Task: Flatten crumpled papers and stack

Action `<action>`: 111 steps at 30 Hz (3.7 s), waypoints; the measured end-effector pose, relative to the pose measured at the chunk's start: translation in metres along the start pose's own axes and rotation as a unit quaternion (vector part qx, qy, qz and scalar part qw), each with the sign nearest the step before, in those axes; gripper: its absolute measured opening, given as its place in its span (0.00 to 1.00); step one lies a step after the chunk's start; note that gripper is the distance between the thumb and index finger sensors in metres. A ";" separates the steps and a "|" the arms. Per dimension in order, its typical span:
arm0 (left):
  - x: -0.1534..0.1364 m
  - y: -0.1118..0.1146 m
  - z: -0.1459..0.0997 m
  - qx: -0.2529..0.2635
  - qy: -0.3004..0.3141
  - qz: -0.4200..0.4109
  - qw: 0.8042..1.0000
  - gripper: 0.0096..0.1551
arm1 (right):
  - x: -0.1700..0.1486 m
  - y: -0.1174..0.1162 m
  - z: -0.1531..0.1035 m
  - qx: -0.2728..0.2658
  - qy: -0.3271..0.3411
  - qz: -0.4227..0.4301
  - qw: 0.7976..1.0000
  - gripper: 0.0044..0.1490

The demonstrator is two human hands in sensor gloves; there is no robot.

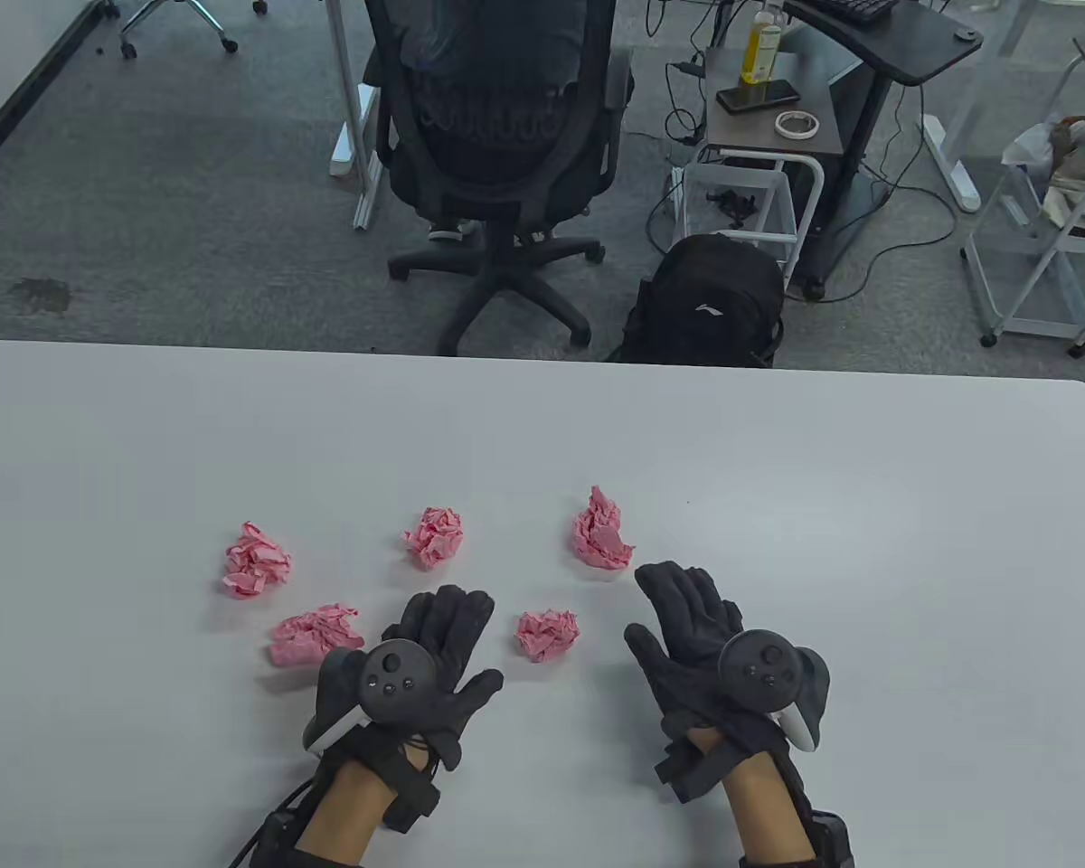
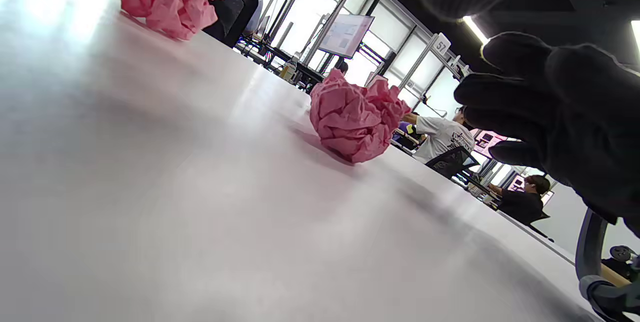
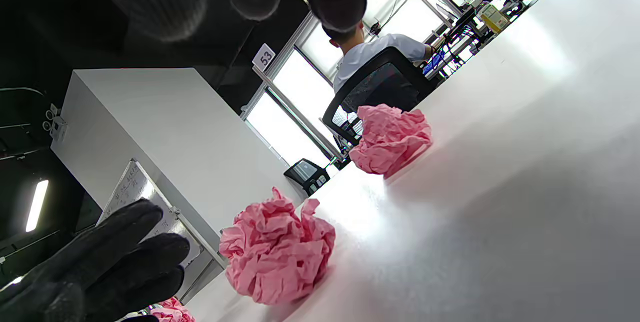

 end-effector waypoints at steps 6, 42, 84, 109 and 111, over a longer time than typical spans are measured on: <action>0.003 -0.002 -0.002 0.005 0.004 0.000 1.000 0.49 | 0.003 -0.001 -0.002 0.002 0.006 -0.004 1.000 0.43; 0.054 0.049 0.075 -0.096 -0.081 0.154 0.980 0.48 | 0.000 0.010 -0.004 -0.014 0.010 0.052 0.998 0.43; 0.025 0.009 0.005 -0.034 0.077 -0.481 0.873 0.29 | 0.060 -0.040 -0.021 0.051 0.102 0.313 0.943 0.26; 0.049 0.004 -0.003 -0.019 0.083 -0.223 0.971 0.57 | 0.069 -0.024 -0.028 -0.020 0.136 0.214 0.967 0.28; 0.046 0.002 -0.002 0.013 0.074 -0.208 0.975 0.41 | 0.069 -0.019 -0.029 -0.046 0.137 0.211 0.967 0.26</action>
Point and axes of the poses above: the tracker on the back of each hand, its own x axis roughly to the thumb side, its own z axis roughly from the wrist to the fingertips, y = z × x, the point moved 4 cm from there along z, roughly from the wrist to the fingertips, and after that the axes turned 6 degrees about -y, right-handed, at the moved point
